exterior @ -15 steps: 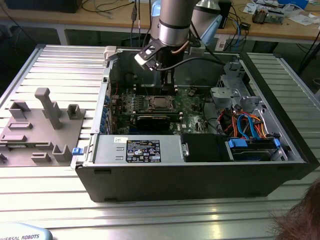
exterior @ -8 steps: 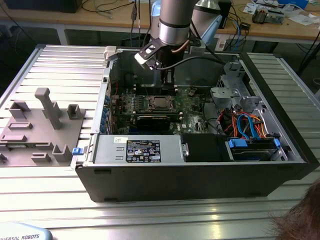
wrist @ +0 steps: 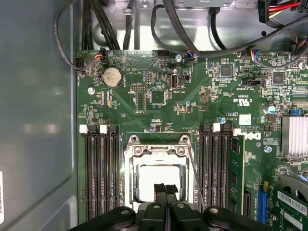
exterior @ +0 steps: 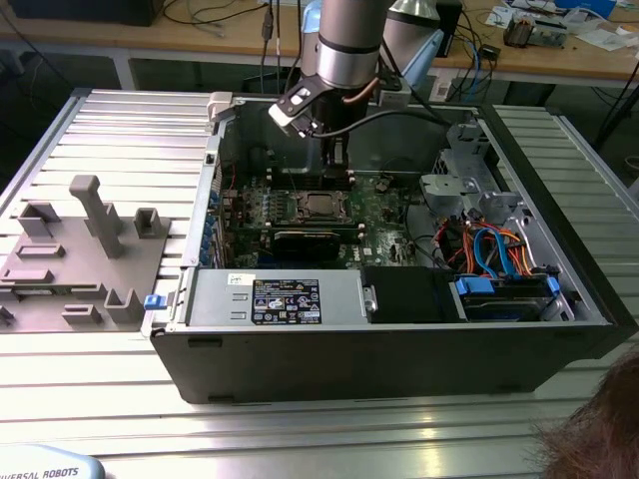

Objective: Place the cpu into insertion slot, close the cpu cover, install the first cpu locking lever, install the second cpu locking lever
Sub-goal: 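Close the cpu cover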

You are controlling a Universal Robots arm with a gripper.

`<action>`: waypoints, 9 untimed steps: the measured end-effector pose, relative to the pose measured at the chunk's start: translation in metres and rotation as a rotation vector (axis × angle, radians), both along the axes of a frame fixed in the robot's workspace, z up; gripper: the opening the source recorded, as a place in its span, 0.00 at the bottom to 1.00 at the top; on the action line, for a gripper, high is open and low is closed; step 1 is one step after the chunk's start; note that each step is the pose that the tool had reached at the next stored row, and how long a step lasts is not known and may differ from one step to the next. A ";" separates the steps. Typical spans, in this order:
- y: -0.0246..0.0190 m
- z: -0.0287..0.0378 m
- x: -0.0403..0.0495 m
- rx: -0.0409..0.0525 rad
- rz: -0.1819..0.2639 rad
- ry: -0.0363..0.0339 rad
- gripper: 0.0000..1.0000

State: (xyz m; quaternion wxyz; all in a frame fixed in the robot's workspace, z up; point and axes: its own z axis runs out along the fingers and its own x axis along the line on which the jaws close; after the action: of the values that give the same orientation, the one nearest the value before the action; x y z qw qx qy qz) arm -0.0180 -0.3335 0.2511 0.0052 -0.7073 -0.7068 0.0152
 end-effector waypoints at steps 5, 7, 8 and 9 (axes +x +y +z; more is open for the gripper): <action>0.0000 0.0013 0.0000 0.0002 0.000 -0.0001 0.11; 0.0000 0.0019 0.0000 0.0001 0.000 -0.0001 0.11; 0.0000 0.0023 0.0000 0.0001 0.000 -0.0001 0.11; 0.0000 0.0026 0.0000 0.0001 0.000 -0.0001 0.11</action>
State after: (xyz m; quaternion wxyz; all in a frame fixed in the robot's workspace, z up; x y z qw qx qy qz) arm -0.0180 -0.3334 0.2537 0.0052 -0.7073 -0.7068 0.0151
